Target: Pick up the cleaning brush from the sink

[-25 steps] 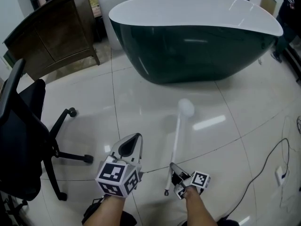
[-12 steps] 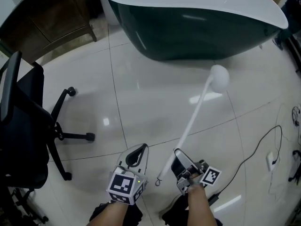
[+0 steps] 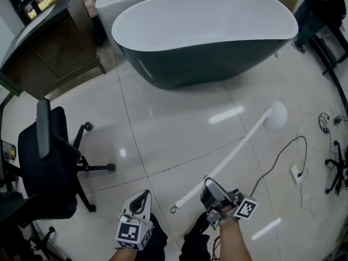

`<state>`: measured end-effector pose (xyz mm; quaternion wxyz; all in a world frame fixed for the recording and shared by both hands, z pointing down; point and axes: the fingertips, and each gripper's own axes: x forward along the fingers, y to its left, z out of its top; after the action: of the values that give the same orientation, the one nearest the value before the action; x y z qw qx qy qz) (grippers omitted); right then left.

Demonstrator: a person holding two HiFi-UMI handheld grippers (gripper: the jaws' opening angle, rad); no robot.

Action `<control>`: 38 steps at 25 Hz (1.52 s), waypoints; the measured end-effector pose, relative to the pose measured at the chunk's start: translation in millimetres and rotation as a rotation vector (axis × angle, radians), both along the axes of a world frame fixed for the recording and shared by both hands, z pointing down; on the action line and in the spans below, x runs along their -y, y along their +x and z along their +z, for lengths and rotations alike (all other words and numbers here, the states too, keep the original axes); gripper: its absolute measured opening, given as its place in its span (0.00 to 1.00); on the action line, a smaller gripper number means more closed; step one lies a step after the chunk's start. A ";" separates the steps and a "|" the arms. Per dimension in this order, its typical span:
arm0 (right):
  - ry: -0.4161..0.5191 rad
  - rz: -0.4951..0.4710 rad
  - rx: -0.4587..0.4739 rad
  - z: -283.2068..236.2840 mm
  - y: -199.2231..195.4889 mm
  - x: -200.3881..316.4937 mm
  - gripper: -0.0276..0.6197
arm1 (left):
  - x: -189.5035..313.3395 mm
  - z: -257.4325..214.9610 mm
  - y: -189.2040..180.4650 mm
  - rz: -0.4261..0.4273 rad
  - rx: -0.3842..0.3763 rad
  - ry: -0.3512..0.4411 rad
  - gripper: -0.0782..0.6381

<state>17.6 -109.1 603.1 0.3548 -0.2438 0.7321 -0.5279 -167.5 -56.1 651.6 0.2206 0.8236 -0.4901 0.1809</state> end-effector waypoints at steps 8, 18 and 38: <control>0.131 0.059 -0.090 -274.9 -0.2 -31.0 0.14 | -29.0 -245.8 -18.5 0.072 0.018 0.066 0.10; 0.424 0.129 -0.168 -625.0 -36.7 -83.8 0.14 | -88.2 -512.1 -27.2 0.192 0.012 0.260 0.10; 0.624 0.171 -0.340 -749.3 0.3 -166.4 0.14 | -115.4 -637.2 31.3 0.035 -0.090 0.402 0.10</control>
<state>17.8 57.3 -146.2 0.3280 -0.2687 0.8834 -0.1995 -136.2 59.3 14.4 0.0706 0.8667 -0.4916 0.0463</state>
